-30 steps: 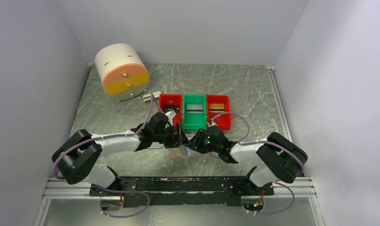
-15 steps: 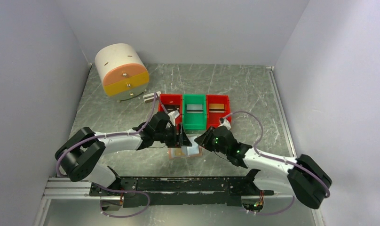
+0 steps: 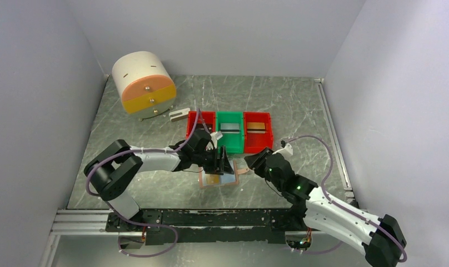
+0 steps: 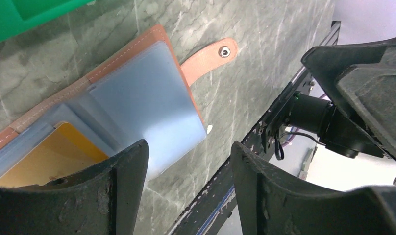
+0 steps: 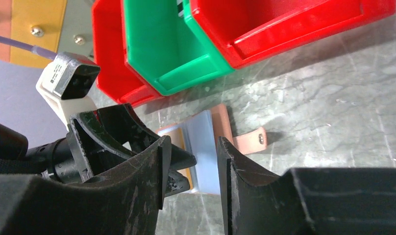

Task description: Take the credit cards out of the card holder

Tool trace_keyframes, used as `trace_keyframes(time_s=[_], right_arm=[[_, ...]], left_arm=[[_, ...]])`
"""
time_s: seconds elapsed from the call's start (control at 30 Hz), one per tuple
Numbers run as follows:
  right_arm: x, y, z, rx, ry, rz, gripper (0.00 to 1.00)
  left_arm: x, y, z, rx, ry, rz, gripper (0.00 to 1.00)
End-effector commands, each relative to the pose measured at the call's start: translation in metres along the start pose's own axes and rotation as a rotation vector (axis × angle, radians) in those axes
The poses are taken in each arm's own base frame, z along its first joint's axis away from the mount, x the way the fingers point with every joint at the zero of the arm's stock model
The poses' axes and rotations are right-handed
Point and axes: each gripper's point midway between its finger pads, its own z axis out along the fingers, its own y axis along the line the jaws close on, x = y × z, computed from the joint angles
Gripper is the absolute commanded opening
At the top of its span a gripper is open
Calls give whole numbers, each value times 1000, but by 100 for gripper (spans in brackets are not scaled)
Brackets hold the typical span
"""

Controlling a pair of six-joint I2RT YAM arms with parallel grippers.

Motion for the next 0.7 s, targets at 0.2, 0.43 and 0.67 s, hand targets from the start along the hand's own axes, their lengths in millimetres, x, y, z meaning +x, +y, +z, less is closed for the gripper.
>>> trace_keyframes(time_s=[0.2, 0.43, 0.67], right_arm=[[2, -16, 6, 74, -5, 5, 46], [13, 6, 13, 9, 73, -55, 53], [29, 33, 21, -86, 172, -157, 50]], left_arm=[[-8, -6, -5, -42, -15, 59, 71], [-38, -3, -44, -166, -228, 58, 73], [-46, 43, -95, -441, -398, -39, 74]])
